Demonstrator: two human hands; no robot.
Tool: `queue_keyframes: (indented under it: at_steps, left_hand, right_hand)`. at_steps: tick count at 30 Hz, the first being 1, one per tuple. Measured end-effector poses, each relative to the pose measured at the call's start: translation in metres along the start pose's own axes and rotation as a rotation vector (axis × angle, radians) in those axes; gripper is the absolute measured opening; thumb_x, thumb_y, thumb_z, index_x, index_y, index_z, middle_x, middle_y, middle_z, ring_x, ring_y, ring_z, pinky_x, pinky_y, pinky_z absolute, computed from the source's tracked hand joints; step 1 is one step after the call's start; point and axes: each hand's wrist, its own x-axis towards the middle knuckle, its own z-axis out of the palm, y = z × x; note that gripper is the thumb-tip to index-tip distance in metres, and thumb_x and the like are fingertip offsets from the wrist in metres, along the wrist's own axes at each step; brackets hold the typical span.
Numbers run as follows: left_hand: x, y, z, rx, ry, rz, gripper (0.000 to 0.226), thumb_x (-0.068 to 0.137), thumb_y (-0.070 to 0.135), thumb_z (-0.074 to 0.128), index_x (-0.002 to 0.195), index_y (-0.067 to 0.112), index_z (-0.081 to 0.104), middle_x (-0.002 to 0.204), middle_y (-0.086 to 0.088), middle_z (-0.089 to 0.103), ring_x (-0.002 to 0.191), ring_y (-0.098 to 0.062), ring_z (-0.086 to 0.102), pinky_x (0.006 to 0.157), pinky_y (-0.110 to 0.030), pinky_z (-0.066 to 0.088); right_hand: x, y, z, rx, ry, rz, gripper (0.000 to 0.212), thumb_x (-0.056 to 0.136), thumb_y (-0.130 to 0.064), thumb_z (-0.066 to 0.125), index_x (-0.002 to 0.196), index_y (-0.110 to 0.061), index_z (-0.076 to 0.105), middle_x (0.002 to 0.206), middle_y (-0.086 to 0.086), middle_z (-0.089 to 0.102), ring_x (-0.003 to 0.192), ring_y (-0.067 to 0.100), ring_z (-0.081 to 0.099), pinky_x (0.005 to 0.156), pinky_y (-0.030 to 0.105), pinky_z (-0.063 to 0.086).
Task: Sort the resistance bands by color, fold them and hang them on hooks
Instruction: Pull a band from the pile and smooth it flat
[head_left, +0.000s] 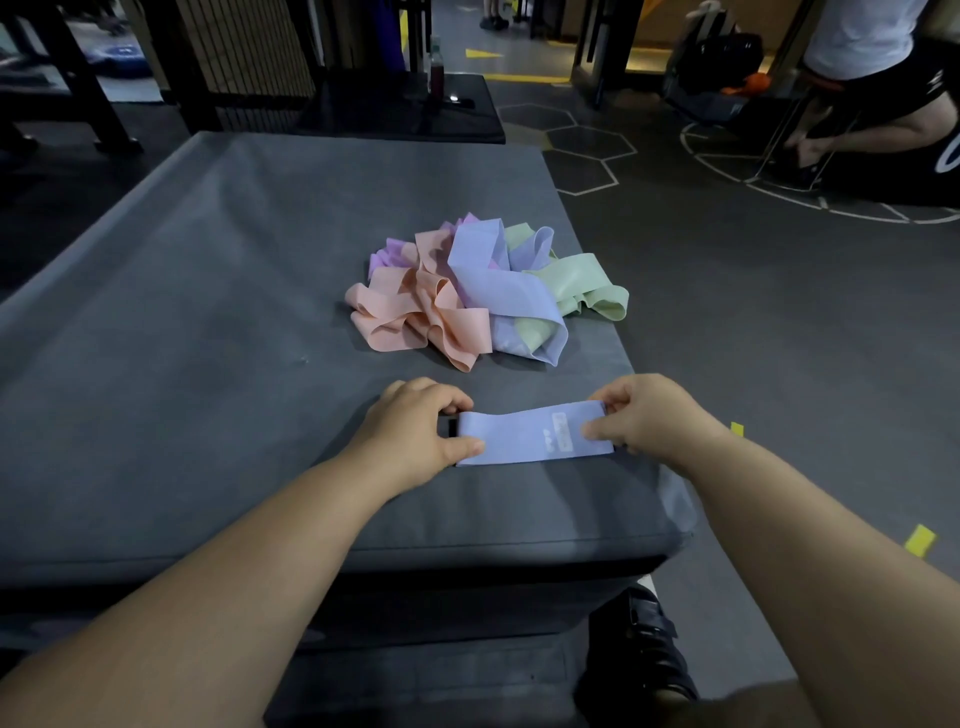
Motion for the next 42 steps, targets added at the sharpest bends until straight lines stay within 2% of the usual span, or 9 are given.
queue_keyframes:
  at_steps: [10,17,20,23,27,29,34,37,42]
  left_hand:
    - [0.002,0.006,-0.003,-0.007,-0.033,-0.057,0.027,0.075,0.037,0.077,0.095,0.034,0.059,0.103,0.014,0.053,0.11,-0.014,0.045,0.095,-0.032,0.04]
    - [0.0,0.008,-0.004,-0.112,-0.056,-0.077,0.028,0.074,0.031,0.077,0.087,0.03,0.052,0.089,0.014,0.06,0.093,-0.014,0.057,0.08,-0.035,0.05]
    - [0.0,0.007,-0.005,-0.184,-0.052,-0.095,0.039,0.074,0.027,0.079,0.096,0.033,0.048,0.089,0.013,0.06,0.083,-0.013,0.059,0.077,-0.033,0.051]
    - [0.001,0.008,-0.006,-0.3,-0.02,-0.075,0.049,0.077,0.014,0.076,0.113,0.036,0.052,0.084,0.011,0.054,0.07,-0.008,0.053,0.068,-0.021,0.045]
    - [0.002,0.005,-0.012,-0.293,0.124,0.056,0.035,0.076,0.006,0.077,0.077,0.039,0.064,0.084,0.011,0.057,0.074,-0.005,0.055,0.064,-0.009,0.039]
    - [0.002,0.0,-0.014,-0.248,0.197,0.141,0.034,0.074,0.004,0.078,0.071,0.036,0.066,0.084,0.01,0.058,0.081,-0.006,0.056,0.069,-0.008,0.039]
    - [-0.001,-0.013,-0.015,-0.143,0.151,0.295,0.031,0.07,-0.007,0.069,0.082,0.021,0.076,0.088,0.013,0.063,0.084,-0.006,0.06,0.078,-0.03,0.051]
    - [-0.006,-0.017,-0.012,-0.06,0.027,0.252,0.033,0.075,-0.001,0.066,0.089,0.027,0.077,0.093,0.012,0.066,0.089,-0.009,0.062,0.082,-0.031,0.051]
    - [-0.014,-0.018,-0.016,-0.07,-0.137,0.202,0.034,0.077,0.005,0.058,0.096,0.028,0.075,0.097,0.013,0.062,0.095,-0.006,0.059,0.088,-0.025,0.047]
  right_hand:
    - [0.0,-0.002,0.001,0.074,0.023,0.065,0.006,0.078,-0.013,0.071,0.081,-0.018,0.068,0.064,0.001,0.059,0.052,0.017,0.049,0.051,0.025,0.043]
    - [-0.004,-0.005,-0.001,0.235,-0.021,0.122,0.01,0.084,-0.01,0.067,0.093,-0.013,0.064,0.055,0.005,0.061,0.049,0.017,0.061,0.041,0.02,0.04]
    - [-0.006,-0.007,-0.002,0.312,-0.041,0.124,0.005,0.086,-0.009,0.064,0.091,-0.011,0.063,0.062,0.005,0.064,0.056,0.019,0.065,0.042,0.019,0.04]
    - [-0.008,-0.011,-0.003,0.369,-0.049,0.099,0.005,0.09,-0.008,0.061,0.088,-0.012,0.064,0.071,0.005,0.069,0.063,0.018,0.067,0.045,0.019,0.043]
    - [-0.012,-0.015,-0.007,0.53,-0.098,0.051,0.007,0.091,-0.016,0.065,0.092,-0.011,0.068,0.083,0.007,0.073,0.074,0.018,0.071,0.057,0.022,0.049]
    - [-0.013,-0.014,-0.005,0.561,-0.106,0.032,0.016,0.089,-0.026,0.068,0.093,-0.011,0.07,0.085,0.005,0.074,0.08,0.019,0.072,0.065,0.025,0.05]
    - [-0.007,-0.004,0.014,0.28,0.003,-0.064,0.01,0.083,-0.019,0.075,0.082,-0.02,0.065,0.072,-0.003,0.069,0.067,0.011,0.064,0.061,0.021,0.044]
    - [-0.007,0.001,0.019,-0.032,0.084,-0.126,0.012,0.082,-0.026,0.073,0.081,-0.028,0.061,0.071,-0.008,0.059,0.063,0.008,0.052,0.062,0.022,0.042]
    - [-0.015,-0.002,0.026,-0.33,0.052,-0.181,0.009,0.087,-0.03,0.06,0.085,-0.032,0.052,0.081,-0.009,0.056,0.079,0.015,0.054,0.068,0.027,0.039]
